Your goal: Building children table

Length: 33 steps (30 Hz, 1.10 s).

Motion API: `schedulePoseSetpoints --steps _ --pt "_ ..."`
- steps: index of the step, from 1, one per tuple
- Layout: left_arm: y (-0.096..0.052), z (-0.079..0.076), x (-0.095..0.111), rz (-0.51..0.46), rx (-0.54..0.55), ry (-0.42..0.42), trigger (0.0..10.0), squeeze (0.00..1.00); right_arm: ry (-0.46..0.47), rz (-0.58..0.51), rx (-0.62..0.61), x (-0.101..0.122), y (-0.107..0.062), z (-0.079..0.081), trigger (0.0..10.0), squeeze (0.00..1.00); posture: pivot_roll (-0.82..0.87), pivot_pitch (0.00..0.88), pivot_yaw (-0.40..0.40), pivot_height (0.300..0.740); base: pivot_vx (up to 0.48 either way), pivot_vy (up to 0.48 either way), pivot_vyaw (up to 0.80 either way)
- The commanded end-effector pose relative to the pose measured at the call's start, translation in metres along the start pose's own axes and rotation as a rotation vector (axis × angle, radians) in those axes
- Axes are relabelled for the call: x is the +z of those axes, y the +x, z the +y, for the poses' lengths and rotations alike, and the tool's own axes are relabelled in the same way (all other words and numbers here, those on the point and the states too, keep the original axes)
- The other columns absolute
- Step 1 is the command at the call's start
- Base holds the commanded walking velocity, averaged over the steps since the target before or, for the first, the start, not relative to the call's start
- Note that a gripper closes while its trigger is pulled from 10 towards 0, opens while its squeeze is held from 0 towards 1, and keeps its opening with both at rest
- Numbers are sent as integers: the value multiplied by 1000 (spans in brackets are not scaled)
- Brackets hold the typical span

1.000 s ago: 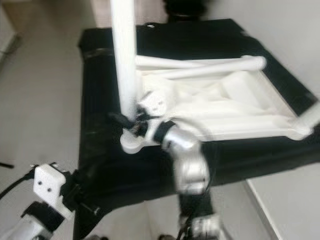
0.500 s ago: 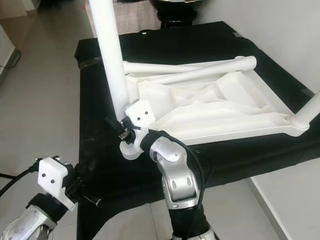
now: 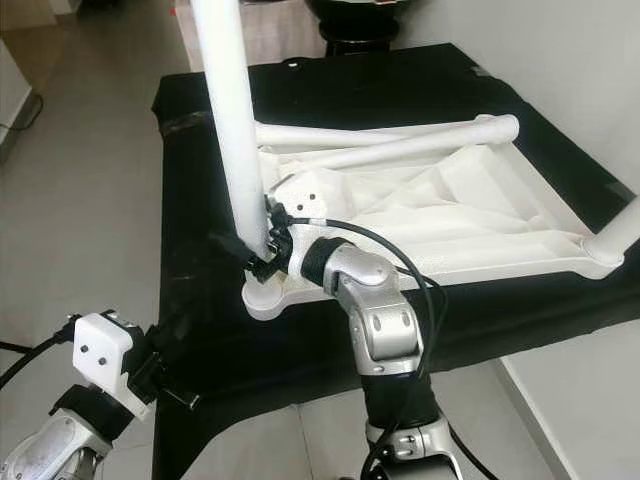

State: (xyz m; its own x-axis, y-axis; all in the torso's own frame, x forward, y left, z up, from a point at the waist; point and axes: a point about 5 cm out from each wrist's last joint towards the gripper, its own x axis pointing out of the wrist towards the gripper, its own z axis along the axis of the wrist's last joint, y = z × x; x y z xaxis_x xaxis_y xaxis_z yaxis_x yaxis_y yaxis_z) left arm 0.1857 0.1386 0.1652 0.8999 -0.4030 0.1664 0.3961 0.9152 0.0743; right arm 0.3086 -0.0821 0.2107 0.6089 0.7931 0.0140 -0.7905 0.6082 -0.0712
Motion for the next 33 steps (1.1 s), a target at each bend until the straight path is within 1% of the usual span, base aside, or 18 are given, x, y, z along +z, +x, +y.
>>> schedulePoseSetpoints --steps 1,2,3,4,6,8,9,11,13,14,15,16,17,18,22,26,30,33 --pt "-3 2 -8 50 13 11 10000 0 7 11 -3 -7 -10 0 10000 1000 63 119 -17 740 0 0 0" --pt "-3 2 -8 50 13 11 10000 0 7 11 -3 -7 -10 0 10000 1000 63 119 -17 740 0 0 0" --pt "-6 6 -11 80 54 29 10000 0 28 50 -59 -20 -30 3 10000 1000 38 112 -10 740 0 0 0" --pt "-6 6 -11 80 54 29 10000 0 28 50 -59 -20 -30 3 10000 1000 38 112 -10 740 0 0 0" --pt "-10 12 -14 122 106 53 10000 0 53 56 -146 -28 -47 5 10000 1000 23 105 -5 740 0 0 0" --pt "-10 12 -14 122 106 53 10000 0 53 56 -146 -28 -47 5 10000 1000 23 105 -5 740 0 0 0" --pt "-12 18 -18 171 149 96 10000 0 69 57 -230 -34 -59 6 10000 1000 19 101 -1 740 0 0 0" --pt "-12 18 -18 171 149 96 10000 0 69 57 -230 -34 -59 6 10000 1000 19 101 -1 740 0 0 0" --pt "-12 21 -19 186 178 125 10000 0 71 65 -258 -39 -63 10 10000 1000 20 92 4 740 0 0 0" --pt "-13 24 -19 200 208 150 10000 0 71 75 -252 -43 -64 18 10000 957 19 87 8 740 0 0 0" --pt "-14 28 -21 214 242 166 10000 0 56 87 -209 -47 -63 28 10000 439 15 75 12 740 0 0 0" --pt "-14 30 -22 221 264 172 10000 0 47 93 -175 -48 -62 35 10000 75 15 75 12 740 0 0 0" --pt "-14 30 -22 221 264 172 10000 0 47 93 -175 -48 -62 35 10000 75 15 75 12 740 0 0 0" --pt "-14 32 -23 230 286 181 10000 0 23 98 -124 -49 -60 42 10000 0 20 65 11 740 0 0 0" --pt "-14 37 -27 261 333 182 10000 0 15 102 -100 -50 -58 42 10000 0 22 55 7 740 0 0 0" --pt "-14 40 -30 269 370 159 10000 0 17 105 -117 -51 -56 39 10000 0 26 40 1 740 0 480 0" --pt "-16 43 -30 276 438 161 10000 0 12 101 -213 -53 -55 31 10000 0 30 24 -4 740 0 480 0" --pt "-17 44 -30 277 448 159 10000 0 12 102 -226 -53 -55 30 10000 0 30 20 -4 740 0 480 0"
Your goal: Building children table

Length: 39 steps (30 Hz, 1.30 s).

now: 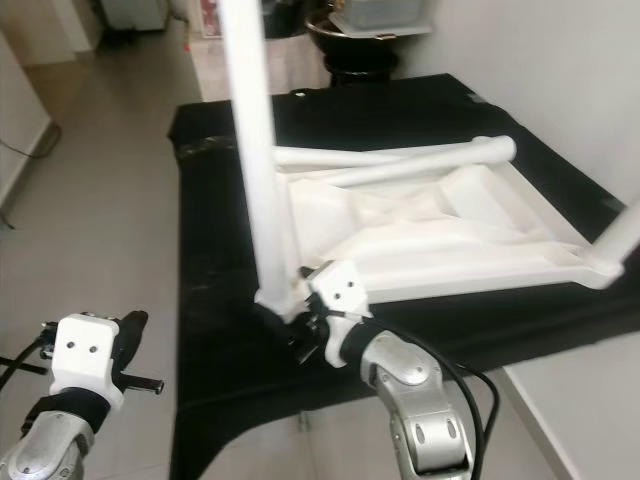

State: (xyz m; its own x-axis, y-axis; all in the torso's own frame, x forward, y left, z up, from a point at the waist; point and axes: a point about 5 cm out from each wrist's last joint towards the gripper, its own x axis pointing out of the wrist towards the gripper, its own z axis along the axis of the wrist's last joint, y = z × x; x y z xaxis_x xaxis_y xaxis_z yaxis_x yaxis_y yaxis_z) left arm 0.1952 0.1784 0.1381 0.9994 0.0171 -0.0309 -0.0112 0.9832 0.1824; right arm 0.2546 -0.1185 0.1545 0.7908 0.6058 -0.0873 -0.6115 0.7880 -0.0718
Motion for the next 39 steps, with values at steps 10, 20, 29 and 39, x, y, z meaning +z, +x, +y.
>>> schedulePoseSetpoints --steps 10,20,29,39 --pt "-4 6 -3 32 57 23 10000 0 7 -12 -20 -2 8 1 10000 0 29 7 -3 740 0 480 0" --pt "-1 6 -1 18 67 16 10000 0 -9 29 0 -6 8 1 10000 0 26 5 2 740 0 480 0" --pt "0 -1 1 12 13 9 10000 0 -55 -9 -4 1 18 0 10000 0 30 8 7 740 0 0 0" --pt "5 -3 -4 23 -2 -55 10000 0 17 -18 -204 1 33 -20 10000 0 43 10 -2 740 117 0 160"
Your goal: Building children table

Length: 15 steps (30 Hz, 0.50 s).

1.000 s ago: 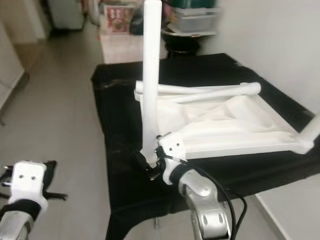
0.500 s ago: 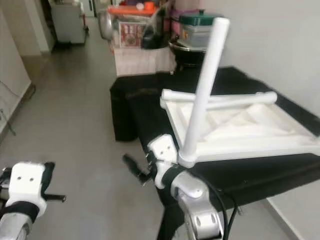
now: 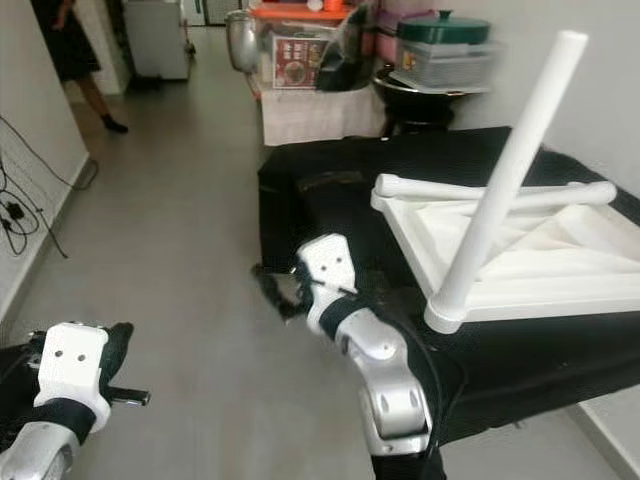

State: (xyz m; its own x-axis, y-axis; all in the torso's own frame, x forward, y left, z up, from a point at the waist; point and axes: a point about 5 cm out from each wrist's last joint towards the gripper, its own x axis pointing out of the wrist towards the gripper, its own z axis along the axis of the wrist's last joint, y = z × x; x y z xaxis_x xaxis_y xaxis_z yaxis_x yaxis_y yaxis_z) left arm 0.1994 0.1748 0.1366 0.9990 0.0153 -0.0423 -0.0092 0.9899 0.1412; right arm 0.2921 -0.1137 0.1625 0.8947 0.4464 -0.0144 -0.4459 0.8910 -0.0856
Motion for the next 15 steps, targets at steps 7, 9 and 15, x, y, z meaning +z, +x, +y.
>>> schedulePoseSetpoints --steps 7,9,15 --pt "2 3 -3 10 0 -28 10000 0 61 37 5 -10 4 1 10000 0 52 19 5 740 338 0 229" --pt "1 4 -2 10 -9 -21 10000 0 74 35 4 -10 6 2 10000 0 64 32 14 740 339 0 0" --pt "0 4 -1 10 -26 -16 10000 0 85 28 -3 -9 6 3 10000 0 68 47 14 740 342 0 0"
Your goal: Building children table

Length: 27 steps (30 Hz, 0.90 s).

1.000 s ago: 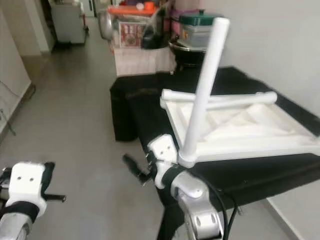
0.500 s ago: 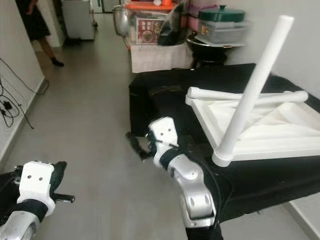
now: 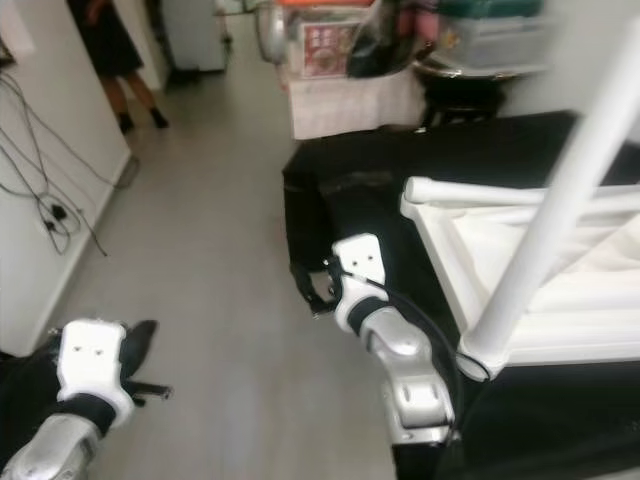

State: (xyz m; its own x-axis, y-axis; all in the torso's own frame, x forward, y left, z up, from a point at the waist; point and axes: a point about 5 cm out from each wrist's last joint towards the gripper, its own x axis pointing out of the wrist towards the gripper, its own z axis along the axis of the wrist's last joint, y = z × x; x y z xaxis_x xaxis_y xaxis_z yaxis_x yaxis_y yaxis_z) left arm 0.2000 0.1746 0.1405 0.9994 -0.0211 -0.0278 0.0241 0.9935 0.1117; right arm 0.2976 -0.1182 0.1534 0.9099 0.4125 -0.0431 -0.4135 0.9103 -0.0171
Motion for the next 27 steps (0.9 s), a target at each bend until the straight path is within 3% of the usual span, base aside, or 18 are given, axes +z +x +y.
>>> schedulePoseSetpoints --steps 1,27 --pt "-1 3 -4 29 4 13 10000 0 18 -3 34 0 2 9 10000 0 73 54 18 740 341 0 0" --pt "-1 0 -5 32 -22 3 10000 0 35 0 43 -1 1 9 10000 0 58 47 6 740 342 0 0"
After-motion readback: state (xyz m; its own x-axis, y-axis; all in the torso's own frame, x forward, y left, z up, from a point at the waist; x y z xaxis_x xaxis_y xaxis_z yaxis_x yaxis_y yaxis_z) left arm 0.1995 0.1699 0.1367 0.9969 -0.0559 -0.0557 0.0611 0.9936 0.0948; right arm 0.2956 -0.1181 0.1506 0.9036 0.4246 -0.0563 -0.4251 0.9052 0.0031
